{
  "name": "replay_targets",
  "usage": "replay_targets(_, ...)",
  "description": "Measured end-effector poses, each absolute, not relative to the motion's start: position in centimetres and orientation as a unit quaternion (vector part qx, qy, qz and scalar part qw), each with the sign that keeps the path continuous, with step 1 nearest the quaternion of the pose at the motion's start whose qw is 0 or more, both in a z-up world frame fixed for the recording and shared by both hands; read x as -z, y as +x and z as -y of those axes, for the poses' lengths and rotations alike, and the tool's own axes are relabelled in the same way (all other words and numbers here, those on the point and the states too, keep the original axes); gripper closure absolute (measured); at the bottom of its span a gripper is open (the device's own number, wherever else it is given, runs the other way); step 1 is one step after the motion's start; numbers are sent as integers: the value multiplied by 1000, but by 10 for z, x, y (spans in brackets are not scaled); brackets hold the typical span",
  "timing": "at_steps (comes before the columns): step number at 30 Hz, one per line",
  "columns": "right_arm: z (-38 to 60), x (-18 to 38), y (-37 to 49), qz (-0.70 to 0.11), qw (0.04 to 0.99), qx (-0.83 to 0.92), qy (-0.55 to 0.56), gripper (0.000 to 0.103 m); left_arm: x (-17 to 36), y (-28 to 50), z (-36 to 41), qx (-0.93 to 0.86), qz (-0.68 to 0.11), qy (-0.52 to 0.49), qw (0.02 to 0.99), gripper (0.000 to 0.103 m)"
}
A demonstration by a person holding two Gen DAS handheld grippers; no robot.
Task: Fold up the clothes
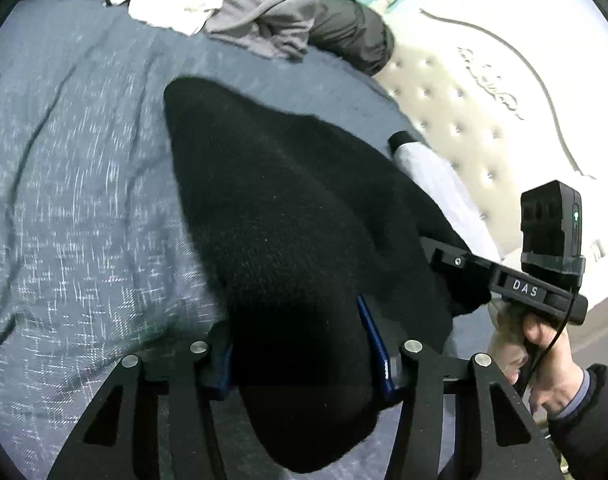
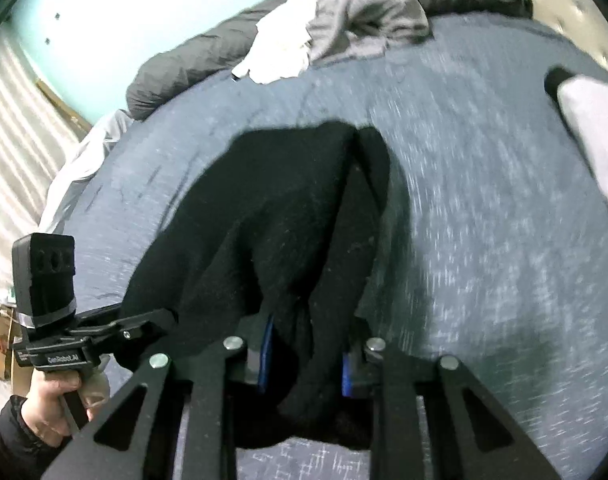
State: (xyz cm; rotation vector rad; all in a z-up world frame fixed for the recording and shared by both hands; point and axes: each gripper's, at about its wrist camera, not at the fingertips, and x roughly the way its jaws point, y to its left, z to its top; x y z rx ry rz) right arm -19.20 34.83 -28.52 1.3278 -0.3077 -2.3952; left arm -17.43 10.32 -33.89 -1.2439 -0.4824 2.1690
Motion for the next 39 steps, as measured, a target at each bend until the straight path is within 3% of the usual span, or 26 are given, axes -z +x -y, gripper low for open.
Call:
replay_targets(17,-375,207,-169,97,203,878,422,80,253,-155,-140,-843,128,-422,307,49)
replay_targets(39,-479,140,-152,86,178,902,384,80,182,-160,-255,-845,98,-397,345,49)
